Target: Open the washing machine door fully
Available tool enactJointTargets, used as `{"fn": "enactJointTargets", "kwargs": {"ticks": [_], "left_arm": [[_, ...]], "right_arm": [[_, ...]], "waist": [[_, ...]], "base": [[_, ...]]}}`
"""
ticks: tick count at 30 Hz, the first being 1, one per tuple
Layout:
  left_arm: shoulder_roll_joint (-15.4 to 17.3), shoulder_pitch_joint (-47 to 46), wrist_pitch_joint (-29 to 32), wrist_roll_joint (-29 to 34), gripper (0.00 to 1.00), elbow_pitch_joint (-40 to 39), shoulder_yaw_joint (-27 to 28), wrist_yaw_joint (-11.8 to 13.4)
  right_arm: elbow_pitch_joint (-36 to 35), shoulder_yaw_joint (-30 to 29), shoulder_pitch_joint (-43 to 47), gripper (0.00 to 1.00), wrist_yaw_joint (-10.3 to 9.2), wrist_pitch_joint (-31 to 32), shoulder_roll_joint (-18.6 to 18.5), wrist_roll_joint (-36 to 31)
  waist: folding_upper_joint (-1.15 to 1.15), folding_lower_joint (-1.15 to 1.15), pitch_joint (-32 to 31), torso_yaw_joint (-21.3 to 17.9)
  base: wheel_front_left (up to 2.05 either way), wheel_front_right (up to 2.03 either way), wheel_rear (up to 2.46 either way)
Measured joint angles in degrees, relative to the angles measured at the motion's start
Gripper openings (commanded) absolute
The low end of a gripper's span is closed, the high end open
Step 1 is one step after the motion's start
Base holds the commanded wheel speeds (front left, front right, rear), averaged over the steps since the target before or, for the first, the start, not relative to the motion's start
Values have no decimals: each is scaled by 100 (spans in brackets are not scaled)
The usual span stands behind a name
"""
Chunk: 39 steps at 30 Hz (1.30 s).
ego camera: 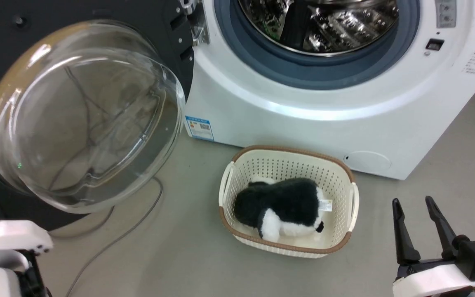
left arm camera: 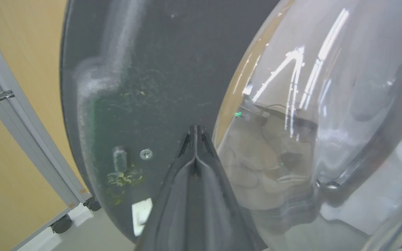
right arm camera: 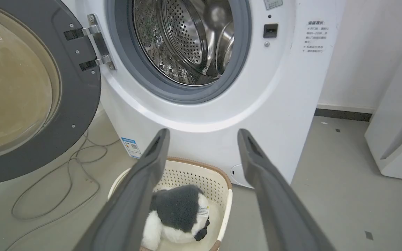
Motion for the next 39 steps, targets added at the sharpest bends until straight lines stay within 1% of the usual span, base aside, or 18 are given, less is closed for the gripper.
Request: {"fn": "enactJointTargets", "kwargs": {"ticks": [4, 9, 12, 18, 21, 24, 25, 26, 30, 39], "left_arm": [[-196, 268, 0, 135, 0, -349, 11, -44], [-377, 705, 1, 382, 0, -1012, -112, -199], [-481, 945, 0, 488, 0, -1382, -323, -353], [-647, 1196, 0, 485, 0, -1967, -680, -675], [-684, 1354, 0, 505, 0, -2120, -877, -825], [-722, 1441, 0, 537, 0, -2151, -1025, -892], [-733, 1456, 0, 537, 32, -2151, -1062, -909], [-740, 1463, 0, 538, 100, -2145, -1098, -931], [-728, 1492, 0, 649, 100, -2089, -1247, -978], [-792, 1631, 0, 588, 100, -2033, -1483, -988]], "right_arm": [[-2, 0, 21, 100, 0, 0, 0, 40], [-74, -34, 158, 100, 0, 0, 0, 80], [-167, -86, 242, 100, 0, -1, 1, 80], [-332, -162, 343, 100, 0, 0, 1, 79], [-398, -209, 419, 100, 0, 0, 2, 78], [-471, -234, 476, 100, 0, 0, 2, 32], [-497, -225, 489, 100, 0, -1, 3, -3], [-523, -221, 496, 100, 0, 0, 3, -20], [-586, -167, 500, 100, 0, -1, 3, -36], [-703, -73, 559, 100, 0, -1, 3, -182]], "waist": [[0, 0, -174, -26], [0, 0, -439, -88], [0, -1, -596, -130], [0, 0, -846, -256], [0, -1, -931, -371], [0, -1, -988, -511], [0, 0, -1001, -561], [0, 0, -1012, -614], [0, 0, -1043, -853], [0, -1, -1071, -1365]], "base": [[0, 0, 0], [0, 0, 0], [0, 0, 0], [0, 0, 0], [0, 0, 0], [0, 0, 0], [0, 0, 0], [0, 0, 0], [0, 0, 0], [0, 0, 0]]}}
